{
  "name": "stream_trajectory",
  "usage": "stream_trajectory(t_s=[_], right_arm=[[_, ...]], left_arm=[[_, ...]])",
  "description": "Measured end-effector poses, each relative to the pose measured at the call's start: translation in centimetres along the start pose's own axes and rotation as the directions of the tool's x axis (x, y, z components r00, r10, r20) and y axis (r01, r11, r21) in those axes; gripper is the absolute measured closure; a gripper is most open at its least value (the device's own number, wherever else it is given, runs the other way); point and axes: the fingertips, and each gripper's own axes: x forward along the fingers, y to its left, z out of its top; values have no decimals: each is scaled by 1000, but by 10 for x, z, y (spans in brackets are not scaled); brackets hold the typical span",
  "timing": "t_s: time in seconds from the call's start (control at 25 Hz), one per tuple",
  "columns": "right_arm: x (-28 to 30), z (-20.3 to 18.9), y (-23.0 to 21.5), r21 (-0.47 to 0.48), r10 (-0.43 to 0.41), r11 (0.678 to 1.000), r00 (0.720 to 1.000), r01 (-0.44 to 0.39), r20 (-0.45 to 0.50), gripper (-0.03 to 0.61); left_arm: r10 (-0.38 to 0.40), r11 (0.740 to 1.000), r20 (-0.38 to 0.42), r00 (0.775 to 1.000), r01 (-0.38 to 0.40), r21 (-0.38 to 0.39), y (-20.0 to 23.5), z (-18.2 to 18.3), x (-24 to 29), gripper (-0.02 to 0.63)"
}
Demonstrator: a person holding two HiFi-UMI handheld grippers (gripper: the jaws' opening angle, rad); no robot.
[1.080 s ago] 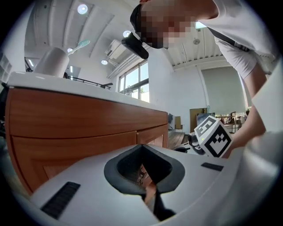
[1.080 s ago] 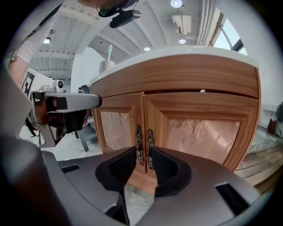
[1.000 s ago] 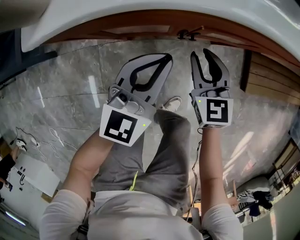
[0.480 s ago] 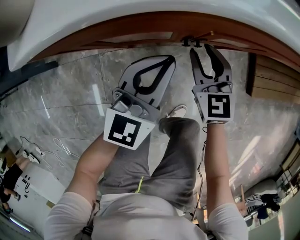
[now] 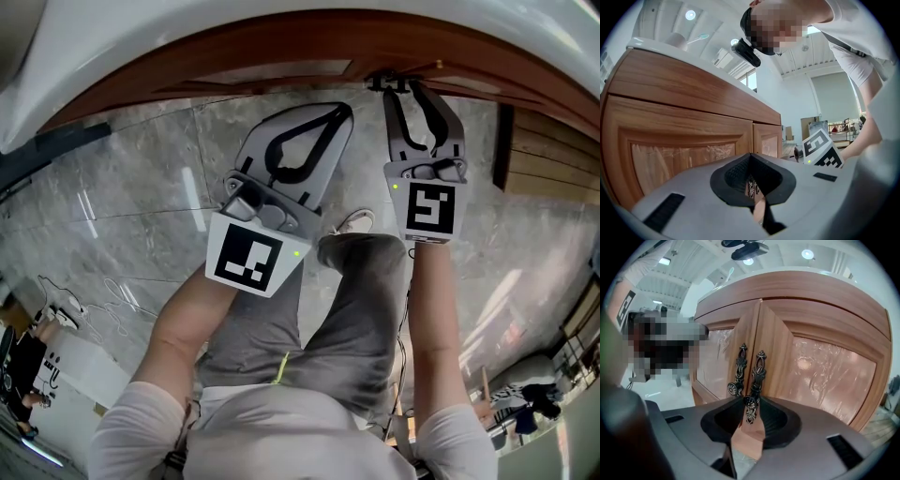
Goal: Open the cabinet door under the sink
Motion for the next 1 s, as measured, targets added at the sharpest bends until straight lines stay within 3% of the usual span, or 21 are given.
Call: stream_trajectory(t_s=[0.12,0.52,1.0], right_arm=[[0,-1,1,-38,-8,999,1000,8,-22,462],[-6,-2,7,-20,42,999,999,-42,-28,486],[-34,-10,14,-82,96,992,995,-95,15,486]], left_arm=[[-1,1000,-5,1000,1,0,0,-2,-1,607],[1,1000,-6,1000,-1,-2,-4,0,0,607],[-6,1000,-4,1000,6,-22,-25,-12,12,607]])
